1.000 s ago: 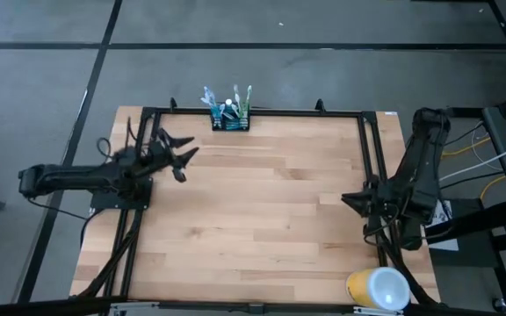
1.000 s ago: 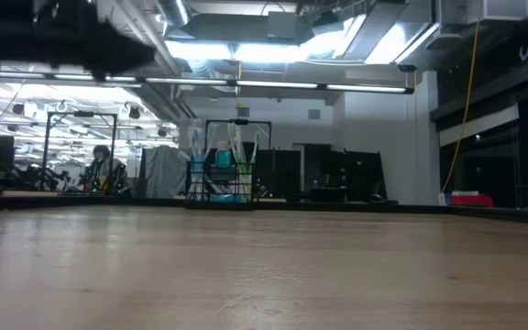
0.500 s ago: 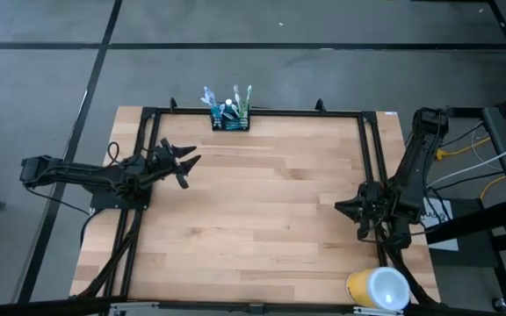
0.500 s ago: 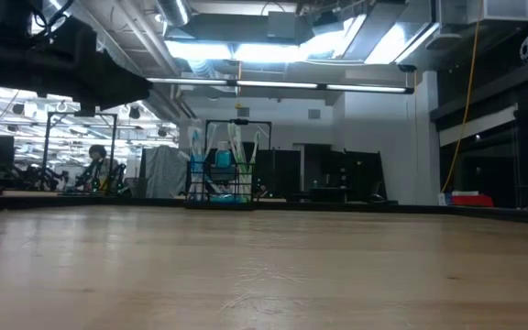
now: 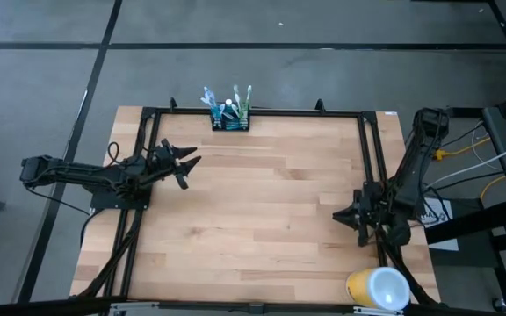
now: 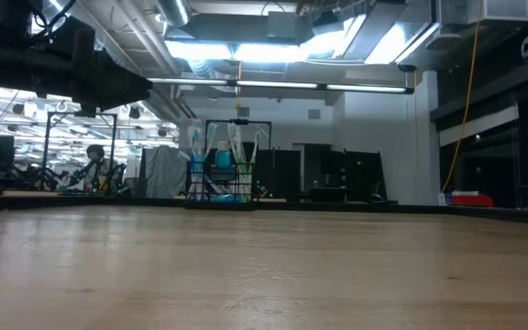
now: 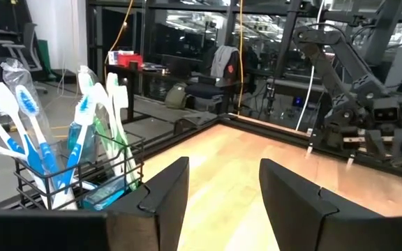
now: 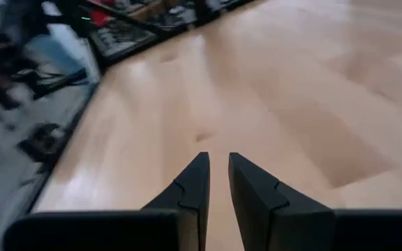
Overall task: Pick & Place toothbrushing station
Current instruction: Return to Home Position
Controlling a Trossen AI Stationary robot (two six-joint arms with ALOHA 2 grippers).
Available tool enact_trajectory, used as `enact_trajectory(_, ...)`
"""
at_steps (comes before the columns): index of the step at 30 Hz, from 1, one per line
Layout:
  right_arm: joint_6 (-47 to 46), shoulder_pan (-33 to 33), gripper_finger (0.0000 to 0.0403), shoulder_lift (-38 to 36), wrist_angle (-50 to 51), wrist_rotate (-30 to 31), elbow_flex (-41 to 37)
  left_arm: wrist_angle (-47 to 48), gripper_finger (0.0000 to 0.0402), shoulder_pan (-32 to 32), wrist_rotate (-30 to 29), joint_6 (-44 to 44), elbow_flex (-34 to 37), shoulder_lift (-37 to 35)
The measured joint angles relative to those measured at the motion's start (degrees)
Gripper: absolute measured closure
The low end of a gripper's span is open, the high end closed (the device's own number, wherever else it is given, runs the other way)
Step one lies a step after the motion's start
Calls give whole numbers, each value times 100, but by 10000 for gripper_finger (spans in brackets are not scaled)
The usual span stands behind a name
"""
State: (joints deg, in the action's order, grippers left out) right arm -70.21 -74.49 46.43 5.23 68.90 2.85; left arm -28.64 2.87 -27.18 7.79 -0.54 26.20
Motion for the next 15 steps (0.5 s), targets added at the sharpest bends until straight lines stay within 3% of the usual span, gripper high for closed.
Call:
enact_trajectory(1, 392, 78, 344, -23, -544, -122, -177, 9, 231, 0, 0, 0, 0, 0)
enact_trajectory(3, 1209, 452, 343, -256, -639, -503, -220, 16, 231, 0, -5, 0, 0, 0)
enact_trajectory(7, 3369, 1781, 343, -1012, -944, -1696, -201, 17, 231, 0, -14, 0, 0, 0)
enact_trajectory(11, 5352, 3280, 343, -1629, -1318, -3337, -198, 17, 231, 0, -16, 0, 0, 0)
enact_trajectory(15, 6611, 4877, 343, -2157, -1505, -5330, -198, 17, 231, 0, -17, 0, 2, 0)
